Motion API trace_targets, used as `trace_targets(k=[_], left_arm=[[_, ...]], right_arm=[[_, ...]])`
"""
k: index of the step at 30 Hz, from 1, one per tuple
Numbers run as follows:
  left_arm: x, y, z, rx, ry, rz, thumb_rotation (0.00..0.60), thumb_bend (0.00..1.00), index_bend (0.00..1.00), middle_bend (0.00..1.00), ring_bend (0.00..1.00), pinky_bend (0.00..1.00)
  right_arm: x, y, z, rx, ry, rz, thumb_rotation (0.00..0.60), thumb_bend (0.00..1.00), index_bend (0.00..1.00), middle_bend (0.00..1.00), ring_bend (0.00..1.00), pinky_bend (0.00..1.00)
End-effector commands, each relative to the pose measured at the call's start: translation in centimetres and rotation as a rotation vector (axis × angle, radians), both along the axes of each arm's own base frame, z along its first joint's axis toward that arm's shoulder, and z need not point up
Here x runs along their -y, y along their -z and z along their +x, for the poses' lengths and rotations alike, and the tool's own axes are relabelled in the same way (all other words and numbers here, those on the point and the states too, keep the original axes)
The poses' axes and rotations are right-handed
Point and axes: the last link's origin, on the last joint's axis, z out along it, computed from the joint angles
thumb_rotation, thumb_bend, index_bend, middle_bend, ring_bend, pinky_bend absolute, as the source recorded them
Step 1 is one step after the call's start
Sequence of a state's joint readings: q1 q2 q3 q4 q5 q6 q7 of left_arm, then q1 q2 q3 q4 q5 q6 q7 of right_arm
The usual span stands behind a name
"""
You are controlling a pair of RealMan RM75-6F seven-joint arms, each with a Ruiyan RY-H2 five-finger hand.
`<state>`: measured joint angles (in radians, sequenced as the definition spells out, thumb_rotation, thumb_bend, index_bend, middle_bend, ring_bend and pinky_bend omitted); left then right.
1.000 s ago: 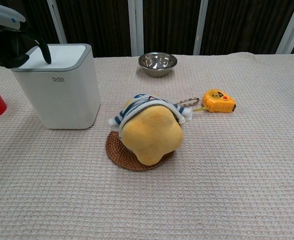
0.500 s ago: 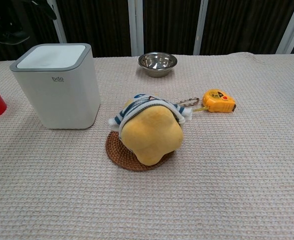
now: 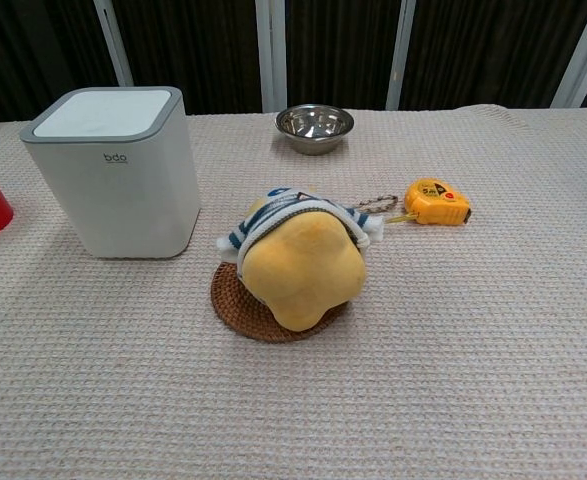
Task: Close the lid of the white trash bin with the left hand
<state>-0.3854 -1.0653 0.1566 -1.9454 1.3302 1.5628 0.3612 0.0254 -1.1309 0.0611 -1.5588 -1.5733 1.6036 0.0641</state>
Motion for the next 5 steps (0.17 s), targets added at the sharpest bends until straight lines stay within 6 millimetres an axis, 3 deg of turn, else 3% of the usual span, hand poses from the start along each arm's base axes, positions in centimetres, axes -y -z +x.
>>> trace_targets(k=[1, 5], left_arm=[[3.28, 0.94, -3.29, 0.035, 0.004, 0.053, 0.600, 0.07, 0.00, 0.00, 0.00, 0.00], [3.34, 0.64, -4.23, 0.040, 0.029, 0.098, 0.600, 0.07, 0.00, 0.00, 0.00, 0.00]], right_arm=[[-0.12, 0.00, 0.00, -0.011, -0.005, -0.006, 0.600, 0.24, 0.00, 0.00, 0.00, 0.00], [-0.26, 0.12, -0.14, -0.025, -0.001, 0.001, 0.600, 0.24, 0.00, 0.00, 0.00, 0.00]])
